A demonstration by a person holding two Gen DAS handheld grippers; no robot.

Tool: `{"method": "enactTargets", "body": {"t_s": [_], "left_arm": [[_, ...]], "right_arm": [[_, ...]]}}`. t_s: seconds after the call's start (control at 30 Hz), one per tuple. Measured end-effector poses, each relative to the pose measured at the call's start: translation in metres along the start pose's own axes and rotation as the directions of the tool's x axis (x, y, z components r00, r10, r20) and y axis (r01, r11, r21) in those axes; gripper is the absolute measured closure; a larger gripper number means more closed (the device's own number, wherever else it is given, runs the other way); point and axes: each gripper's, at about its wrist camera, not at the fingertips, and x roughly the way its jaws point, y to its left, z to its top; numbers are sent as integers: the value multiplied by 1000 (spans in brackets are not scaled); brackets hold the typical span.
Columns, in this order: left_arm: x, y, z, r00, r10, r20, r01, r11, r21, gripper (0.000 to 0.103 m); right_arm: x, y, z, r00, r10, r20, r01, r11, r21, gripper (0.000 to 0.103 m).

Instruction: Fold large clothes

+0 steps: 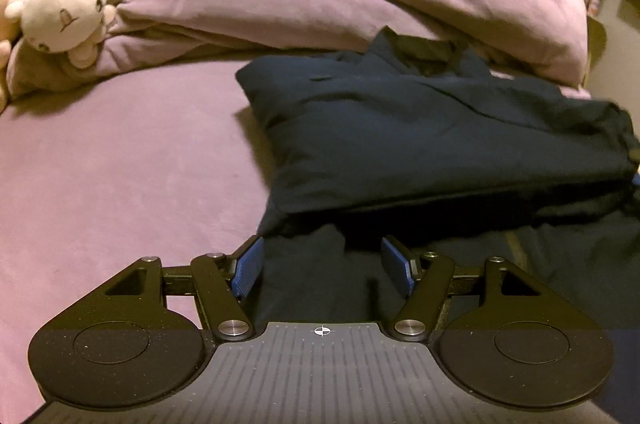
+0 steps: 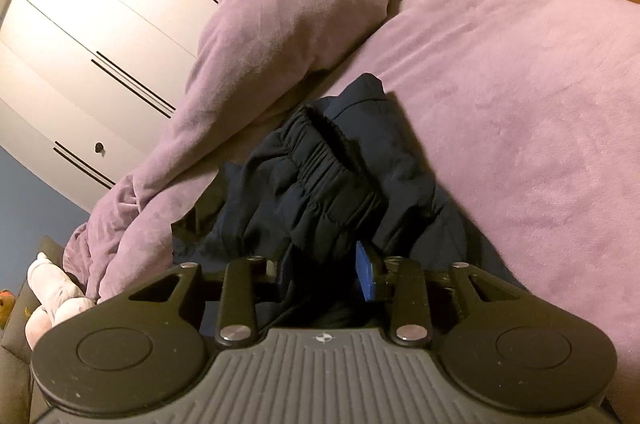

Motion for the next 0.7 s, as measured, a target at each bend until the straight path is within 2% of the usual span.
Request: {"method": "enactTargets", "body": {"t_s": [0.1, 0.17, 0.23, 0.27, 0.3, 0.33, 0.37, 0.4, 0.43, 0.47, 0.57, 0.63, 0.7], "left_arm": [[16, -6, 5, 991, 128, -29, -128, 992, 21, 33], [24, -4, 10, 987, 160, -32, -160, 987, -4, 33], [28, 5, 16, 979, 199, -36, -201, 978, -62, 33], [28, 10, 18, 974, 221, -40, -224, 970, -95, 30], [27, 17, 19, 971, 237, -41, -240, 962, -131, 28], [25, 24, 18, 970, 242, -37, -245, 956, -163, 23], [24, 30, 17, 973, 228, -34, -231, 956, -182, 21], [24, 34, 14, 979, 202, -41, -206, 961, -182, 21], [24, 35, 12, 980, 192, -53, -198, 965, -174, 20], [22, 36, 9, 981, 185, -62, -193, 968, -160, 20], [6, 44, 3, 982, 170, -85, -181, 974, -135, 20], [-13, 49, 3, 978, 183, -97, -194, 973, -124, 20], [-33, 51, 5, 971, 227, -67, -234, 965, -121, 22]], "right_arm": [[7, 5, -1, 1000, -22, -7, 22, 1000, -3, 74], [12, 16, -3, 999, -40, -16, 40, 998, -39, 81], [11, 16, -1, 997, 56, -47, -55, 998, 6, 82], [10, 9, 1, 985, 162, -59, -157, 984, 88, 82], [10, 1, 2, 963, 264, -53, -252, 954, 161, 82], [9, -3, 2, 953, 299, -51, -285, 940, 187, 82], [8, -2, 2, 963, 265, -58, -254, 955, 156, 82], [8, 3, 1, 978, 195, -70, -190, 979, 71, 81], [10, 10, -2, 992, 92, -91, -96, 995, -35, 79], [12, 14, -5, 994, 25, -107, -35, 995, -94, 74], [-2, 14, -5, 997, 0, -82, -11, 990, -138, 66], [-23, 16, 0, 1000, -9, -7, 8, 984, -177, 62], [-42, 20, 4, 997, -4, 78, 18, 983, -181, 60]]}}
